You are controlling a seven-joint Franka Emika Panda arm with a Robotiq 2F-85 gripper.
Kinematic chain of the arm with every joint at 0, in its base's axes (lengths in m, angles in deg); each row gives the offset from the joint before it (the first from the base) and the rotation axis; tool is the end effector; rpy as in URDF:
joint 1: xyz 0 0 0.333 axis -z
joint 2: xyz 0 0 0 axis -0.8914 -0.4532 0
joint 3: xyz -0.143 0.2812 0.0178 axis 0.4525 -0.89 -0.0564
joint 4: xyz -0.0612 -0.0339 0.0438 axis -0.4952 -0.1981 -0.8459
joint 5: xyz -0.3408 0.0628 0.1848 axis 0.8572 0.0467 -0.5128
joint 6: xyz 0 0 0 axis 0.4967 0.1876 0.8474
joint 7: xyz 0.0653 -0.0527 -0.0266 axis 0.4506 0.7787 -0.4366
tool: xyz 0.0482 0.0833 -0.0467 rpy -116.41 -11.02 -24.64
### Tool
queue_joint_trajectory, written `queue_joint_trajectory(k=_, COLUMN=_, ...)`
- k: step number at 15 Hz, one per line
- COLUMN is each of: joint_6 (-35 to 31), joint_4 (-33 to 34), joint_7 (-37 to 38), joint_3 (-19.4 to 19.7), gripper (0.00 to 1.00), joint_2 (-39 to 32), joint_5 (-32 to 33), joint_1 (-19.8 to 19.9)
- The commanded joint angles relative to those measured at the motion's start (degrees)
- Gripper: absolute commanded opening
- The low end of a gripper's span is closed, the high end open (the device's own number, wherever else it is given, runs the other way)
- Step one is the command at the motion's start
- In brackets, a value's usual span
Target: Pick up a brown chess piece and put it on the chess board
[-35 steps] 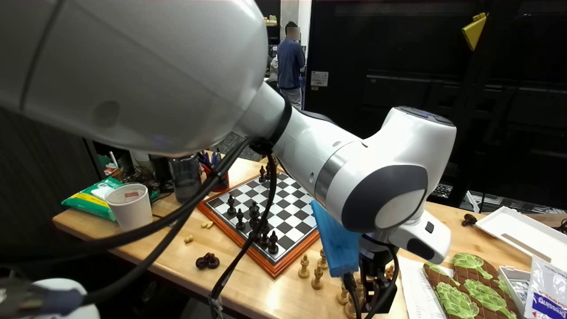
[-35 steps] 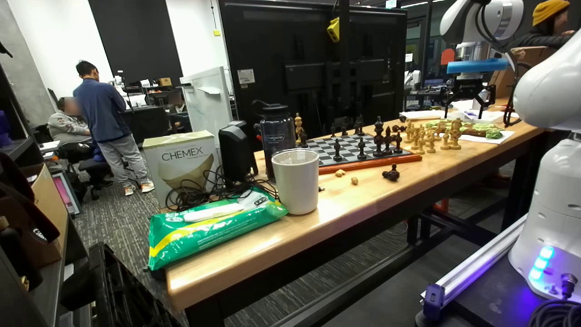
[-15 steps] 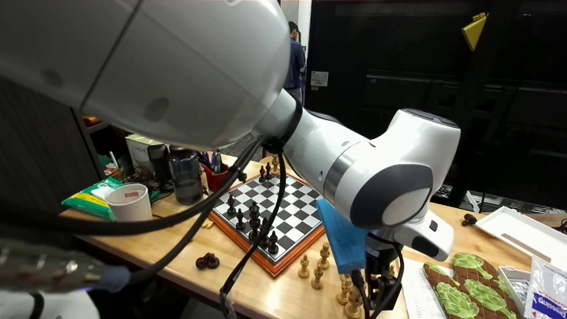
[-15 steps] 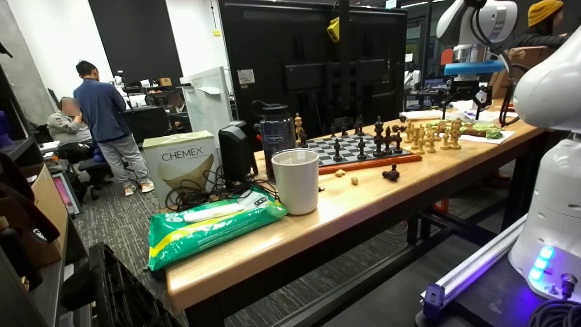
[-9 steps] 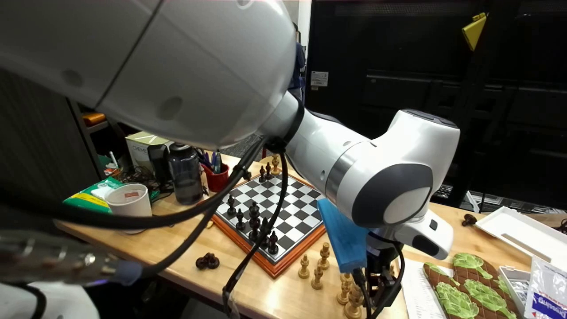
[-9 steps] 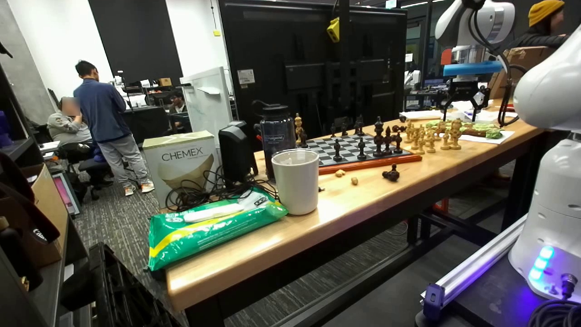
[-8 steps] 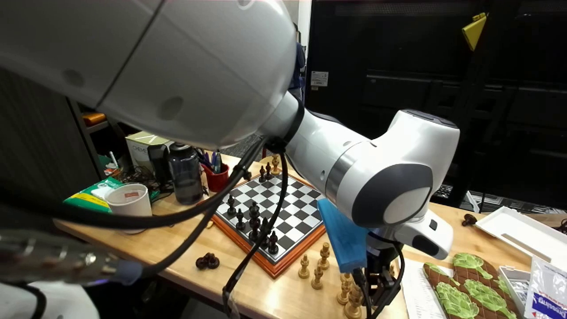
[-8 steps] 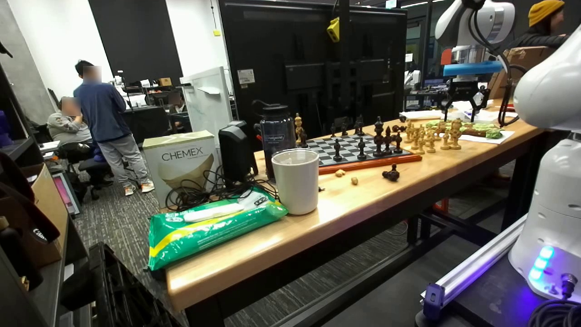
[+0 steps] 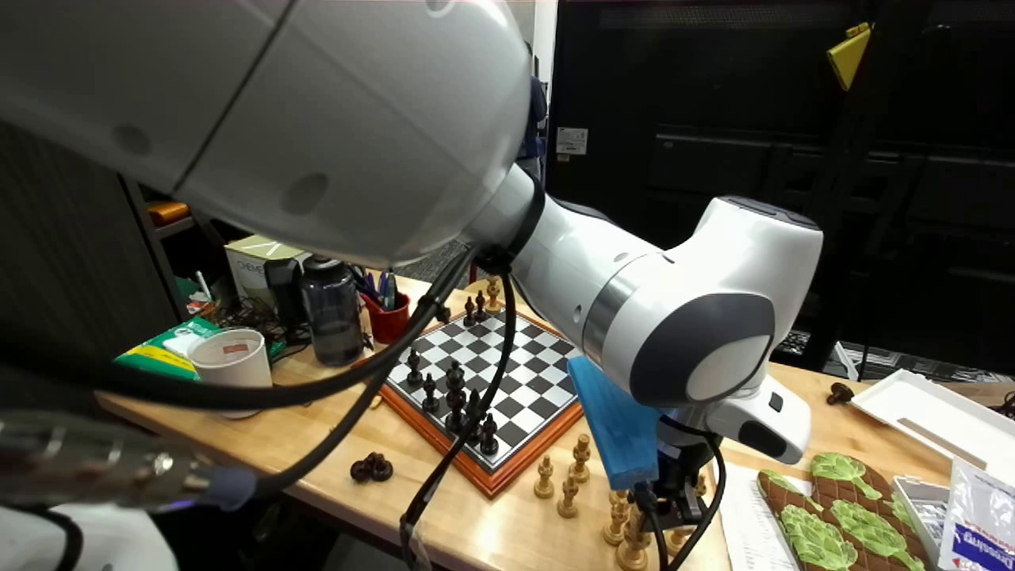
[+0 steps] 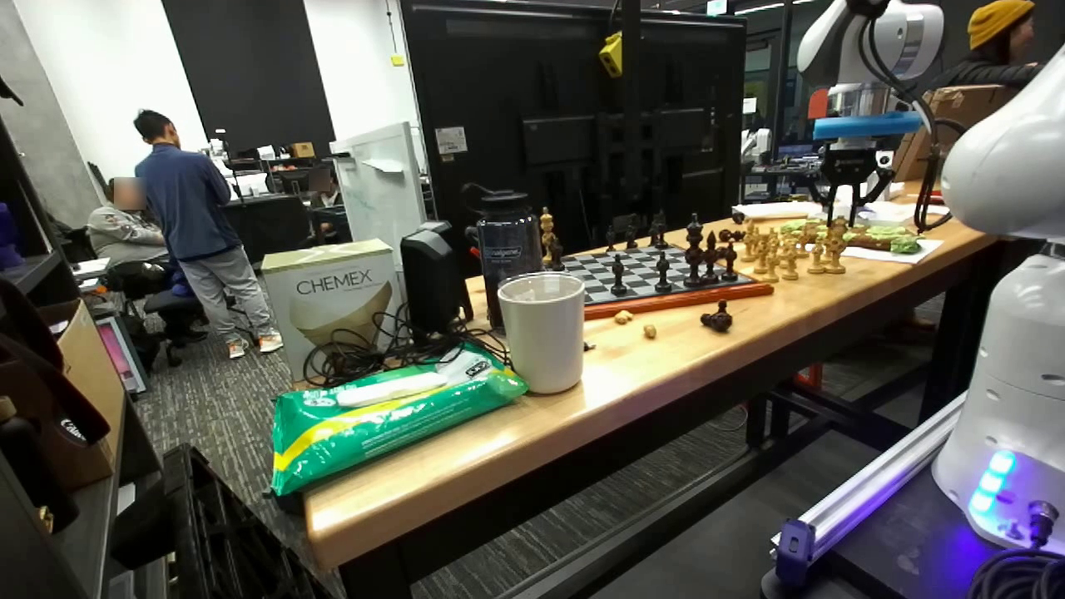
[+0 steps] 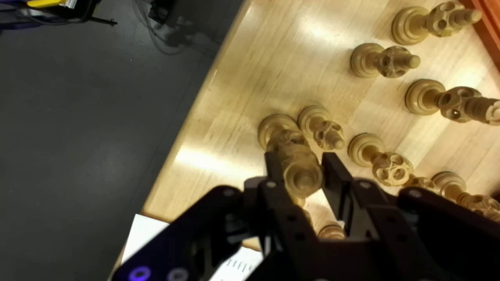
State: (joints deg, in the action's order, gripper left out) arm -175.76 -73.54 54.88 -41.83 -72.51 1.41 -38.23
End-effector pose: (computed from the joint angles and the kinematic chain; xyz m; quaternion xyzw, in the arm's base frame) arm 0.3351 -0.2913 0.3797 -0.8563 0.5160 0.0116 0.0219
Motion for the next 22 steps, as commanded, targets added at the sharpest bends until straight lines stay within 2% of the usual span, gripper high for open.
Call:
queue_joint_trajectory(k=1, joint_6=0.59, joint_4=0.24, joint_7=-1.43, joint_3=0.93, gripper=0.08, joint_2=0.43, joint_5=-1.14, joint_1=-0.59)
queue_joint_trajectory(k=4, joint_6=2.01, joint_4=-0.57, joint_7=-0.91, joint_3=0.5, gripper=0.08, joint_2=4.47, joint_5=-2.29, joint_1=-0.84)
queue_joint_trajectory(k=5, joint_6=5.19, joint_4=-1.56, joint_7=0.01, joint_3=-0.37, gripper=0.08, joint_2=11.47, joint_5=-2.04, joint_1=-0.71)
queue_joint_trajectory(k=6, joint_6=1.92, joint_4=-2.91, joint_7=0.79, joint_3=-1.52, gripper=0.08, joint_2=13.29, joint_5=0.18, joint_1=-0.49)
queue_joint_trajectory(k=9, joint_6=1.13, joint_4=-3.58, joint_7=4.16, joint_3=-5.86, gripper=0.08, joint_2=21.4, joint_5=3.86, joint_1=0.56)
queue_joint_trajectory(k=12, joint_6=9.22, joint_4=-1.19, joint_7=6.79, joint_3=-10.43, gripper=0.08, joint_2=29.17, joint_5=2.85, joint_1=-0.1)
queue_joint_trajectory(k=14, joint_6=17.26, joint_4=1.28, joint_7=3.77, joint_3=-11.17, gripper=0.08, joint_2=33.6, joint_5=-1.79, joint_1=-4.19)
queue_joint_trajectory(k=16, joint_6=23.77, joint_4=4.4, joint_7=3.01, joint_3=-13.7, gripper=0.08, joint_2=35.87, joint_5=-6.71, joint_1=-8.51)
queue_joint_trajectory(k=19, joint_6=27.85, joint_4=9.2, joint_7=1.74, joint_3=-16.42, gripper=0.08, joint_2=34.23, joint_5=-12.12, joint_1=-14.43)
queue_joint_trajectory(k=22, joint_6=29.64, joint_4=12.22, joint_7=-1.66, joint_3=-17.13, gripper=0.08, joint_2=31.55, joint_5=-15.67, joint_1=-18.95)
